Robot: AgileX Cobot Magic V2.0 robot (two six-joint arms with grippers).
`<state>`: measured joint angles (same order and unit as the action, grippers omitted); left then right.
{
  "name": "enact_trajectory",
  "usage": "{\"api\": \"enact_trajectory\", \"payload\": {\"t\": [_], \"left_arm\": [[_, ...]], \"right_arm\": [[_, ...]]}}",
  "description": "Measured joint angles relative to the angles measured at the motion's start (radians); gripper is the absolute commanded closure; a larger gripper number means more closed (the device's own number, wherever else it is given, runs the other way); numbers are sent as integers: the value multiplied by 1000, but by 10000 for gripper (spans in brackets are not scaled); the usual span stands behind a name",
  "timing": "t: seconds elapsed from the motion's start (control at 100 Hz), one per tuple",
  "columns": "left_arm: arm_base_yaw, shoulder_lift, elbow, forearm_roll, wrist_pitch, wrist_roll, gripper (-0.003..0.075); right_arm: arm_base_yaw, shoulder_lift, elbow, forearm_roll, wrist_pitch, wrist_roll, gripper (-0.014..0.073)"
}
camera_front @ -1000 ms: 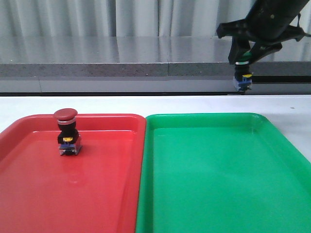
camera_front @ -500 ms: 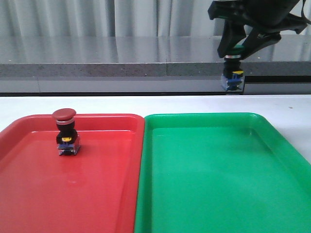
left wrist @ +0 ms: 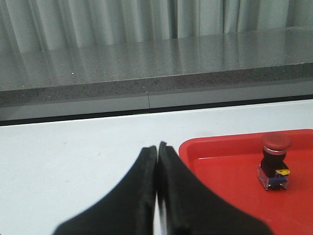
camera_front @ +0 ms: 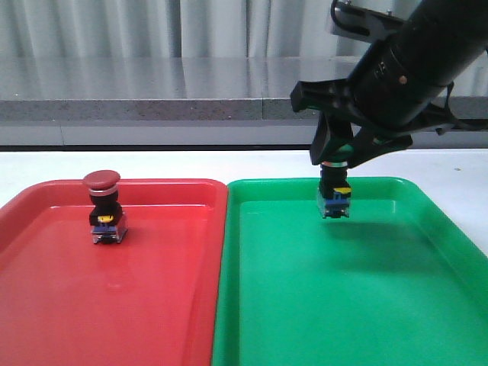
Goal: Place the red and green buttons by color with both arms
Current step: 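Lift the green button and carry it over the green tray, then set the green button down in the green tray and open the right gripper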
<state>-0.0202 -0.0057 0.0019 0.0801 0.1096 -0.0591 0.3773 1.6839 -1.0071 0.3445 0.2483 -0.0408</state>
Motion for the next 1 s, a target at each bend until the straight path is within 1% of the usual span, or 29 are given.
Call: {"api": "enact_trajectory", "payload": {"t": [0.16, 0.52, 1.0], "left_arm": [[0, 0, 0, 0, 0, 0, 739], [0, 0, 0, 0, 0, 0, 739], [0, 0, 0, 0, 0, 0, 739]], "right_arm": [[0, -1, 31, 7, -26, 0, 349], [0, -1, 36, 8, -32, 0, 349], [0, -11, 138, 23, -125, 0, 348]]}}
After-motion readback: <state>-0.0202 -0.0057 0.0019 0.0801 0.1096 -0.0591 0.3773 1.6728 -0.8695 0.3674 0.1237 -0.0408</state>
